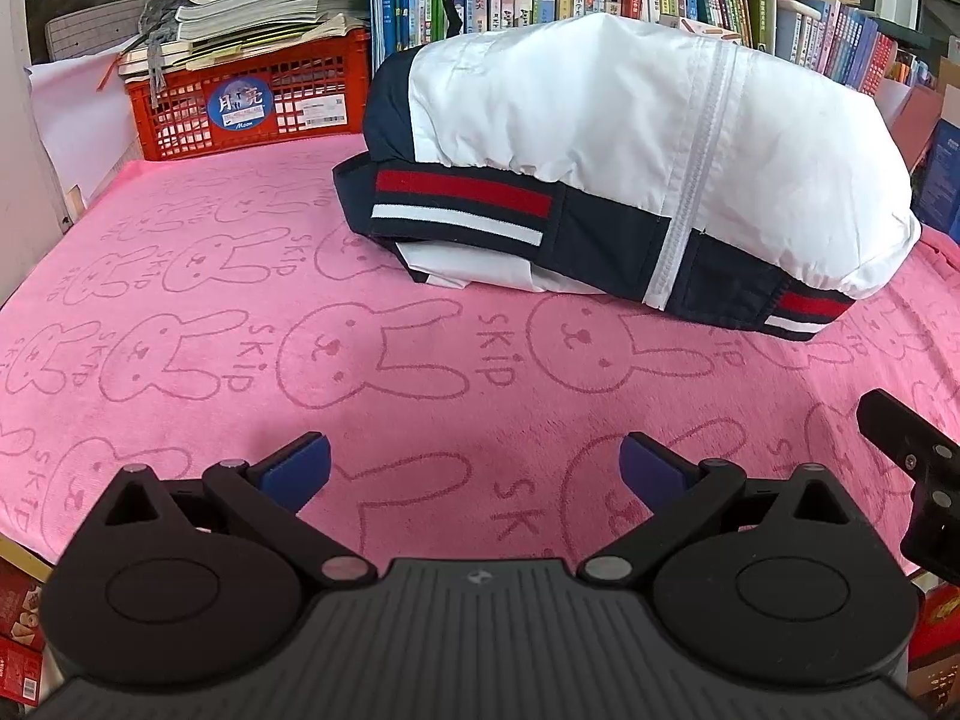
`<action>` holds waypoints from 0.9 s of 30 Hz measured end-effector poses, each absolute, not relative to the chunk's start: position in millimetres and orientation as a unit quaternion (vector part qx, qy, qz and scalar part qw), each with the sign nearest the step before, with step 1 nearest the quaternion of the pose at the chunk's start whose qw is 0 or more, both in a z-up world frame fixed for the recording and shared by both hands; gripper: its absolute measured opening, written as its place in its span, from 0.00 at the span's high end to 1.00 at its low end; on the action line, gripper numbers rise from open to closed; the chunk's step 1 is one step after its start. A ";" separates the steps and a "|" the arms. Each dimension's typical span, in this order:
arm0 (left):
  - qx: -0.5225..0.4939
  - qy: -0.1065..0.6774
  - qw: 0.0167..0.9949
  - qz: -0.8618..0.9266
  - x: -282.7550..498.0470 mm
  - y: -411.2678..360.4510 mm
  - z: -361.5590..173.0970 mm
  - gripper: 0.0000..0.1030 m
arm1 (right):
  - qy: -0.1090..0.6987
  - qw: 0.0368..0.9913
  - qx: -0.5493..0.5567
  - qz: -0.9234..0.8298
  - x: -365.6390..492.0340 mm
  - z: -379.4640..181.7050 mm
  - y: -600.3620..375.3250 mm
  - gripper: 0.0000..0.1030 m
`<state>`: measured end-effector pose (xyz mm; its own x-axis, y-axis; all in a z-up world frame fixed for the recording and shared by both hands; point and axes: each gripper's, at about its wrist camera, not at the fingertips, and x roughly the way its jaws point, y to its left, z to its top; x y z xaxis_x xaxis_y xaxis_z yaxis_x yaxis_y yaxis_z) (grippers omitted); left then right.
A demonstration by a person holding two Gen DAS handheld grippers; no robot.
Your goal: Fold clothes
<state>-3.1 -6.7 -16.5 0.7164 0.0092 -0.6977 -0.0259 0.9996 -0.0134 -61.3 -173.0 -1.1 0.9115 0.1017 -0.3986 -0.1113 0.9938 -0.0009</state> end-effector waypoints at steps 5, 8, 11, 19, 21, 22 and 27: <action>-0.010 0.378 0.926 0.008 -3.5 -7.0 -17.7 0.00 | 0.204 0.977 -0.013 0.056 -62.3 -1.2 -171.8 0.00; -0.010 0.379 0.925 0.007 -3.8 -7.5 -18.5 0.00 | 0.204 0.977 -0.013 0.058 -62.9 -1.1 -171.1 0.00; -0.009 0.380 0.925 0.007 -4.0 -8.1 -19.3 0.00 | 0.204 0.977 -0.014 0.059 -63.7 -1.3 -170.3 0.00; -0.007 0.382 0.924 0.006 -4.9 -9.3 -20.8 0.00 | 0.207 0.976 -0.015 0.061 -64.1 -2.1 -168.8 0.00; -0.007 0.382 0.924 0.006 -5.3 -9.9 -21.0 0.00 | 0.207 0.976 -0.016 0.062 -64.1 -2.0 -168.5 0.00; -0.007 0.382 0.924 0.005 -5.4 -10.1 -21.1 0.00 | 0.207 0.976 -0.016 0.062 -64.1 -2.0 -168.3 0.00; -0.006 0.383 0.924 0.005 -6.4 -10.4 -21.7 0.00 | 0.208 0.976 -0.017 0.063 -64.5 -1.7 -167.4 0.00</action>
<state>-6.4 -10.4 -21.7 0.7069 0.0038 -0.7073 -0.0132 0.9999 -0.0079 -64.5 -167.4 -1.7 0.9055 0.1155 -0.4083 -0.1299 0.9915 -0.0075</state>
